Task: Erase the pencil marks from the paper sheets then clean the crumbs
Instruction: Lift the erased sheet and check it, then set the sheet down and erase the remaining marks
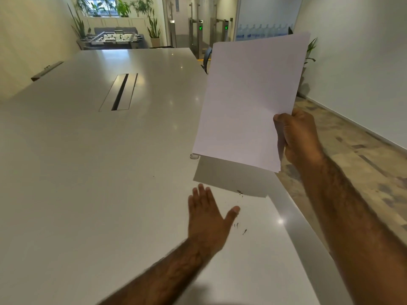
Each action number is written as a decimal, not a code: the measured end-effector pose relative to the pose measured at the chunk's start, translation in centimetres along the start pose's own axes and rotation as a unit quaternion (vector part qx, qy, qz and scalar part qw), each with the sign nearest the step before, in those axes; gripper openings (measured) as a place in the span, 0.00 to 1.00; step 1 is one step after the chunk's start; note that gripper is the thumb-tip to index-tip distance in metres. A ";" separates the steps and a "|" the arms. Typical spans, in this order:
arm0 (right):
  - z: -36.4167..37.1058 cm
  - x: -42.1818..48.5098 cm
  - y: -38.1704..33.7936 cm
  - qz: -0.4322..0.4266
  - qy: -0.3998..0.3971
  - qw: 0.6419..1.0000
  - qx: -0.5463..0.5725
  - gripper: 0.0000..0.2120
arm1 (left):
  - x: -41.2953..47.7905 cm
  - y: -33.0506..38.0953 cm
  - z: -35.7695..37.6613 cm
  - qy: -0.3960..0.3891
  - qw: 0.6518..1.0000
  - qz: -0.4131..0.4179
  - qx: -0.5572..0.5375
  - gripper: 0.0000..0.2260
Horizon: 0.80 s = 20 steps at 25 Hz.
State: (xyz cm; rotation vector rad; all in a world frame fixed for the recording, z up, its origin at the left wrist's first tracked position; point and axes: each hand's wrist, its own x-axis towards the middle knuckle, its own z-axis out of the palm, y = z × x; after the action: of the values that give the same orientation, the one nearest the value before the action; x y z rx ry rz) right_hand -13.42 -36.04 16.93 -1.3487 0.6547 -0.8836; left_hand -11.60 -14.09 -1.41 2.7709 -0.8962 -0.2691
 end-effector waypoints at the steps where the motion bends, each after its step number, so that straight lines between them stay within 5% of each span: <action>1: 0.2 0.0 0.1 -0.001 0.000 1.000 -0.014 0.18 | 0.2 1.8 0.5 -0.008 1.000 0.026 -0.015 0.47; 7: 1.4 -1.3 1.0 0.004 -0.016 0.998 -0.064 0.10 | -3.5 5.4 -1.5 -0.015 0.975 0.215 -0.049 0.41; 9: 2.4 -2.8 1.8 0.001 -0.046 0.996 -0.071 0.10 | -6.1 1.3 -3.9 -0.012 0.945 0.317 -0.074 0.32; 11: 4.3 -5.0 3.7 0.032 -0.113 0.990 -0.083 0.11 | -9.0 -4.4 -6.2 0.090 0.908 0.408 -0.027 0.15; 13: 7.0 -7.7 6.0 0.089 -0.217 0.967 -0.102 0.11 | -11.6 -9.6 -8.3 0.208 0.914 0.348 0.018 0.12; 16: 10.4 -10.3 9.4 0.141 -0.351 0.904 -0.197 0.09 | -13.1 -14.5 -9.8 0.279 0.951 0.127 -0.039 0.24; 18: 11.8 -11.1 11.2 0.161 -0.387 0.876 -0.239 0.12 | -12.6 -16.6 -9.6 0.295 0.951 -0.006 -0.092 0.14; 20: 12.7 -11.6 12.3 0.174 -0.406 0.861 -0.252 0.14 | -11.5 -17.8 -8.7 0.275 0.953 -0.030 -0.127 0.09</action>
State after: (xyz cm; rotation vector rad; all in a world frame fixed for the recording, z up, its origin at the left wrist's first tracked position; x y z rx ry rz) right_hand -7.12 -19.48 5.40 -1.8163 0.4348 0.2118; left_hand -8.78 8.11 3.54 2.4313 -0.5835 0.3427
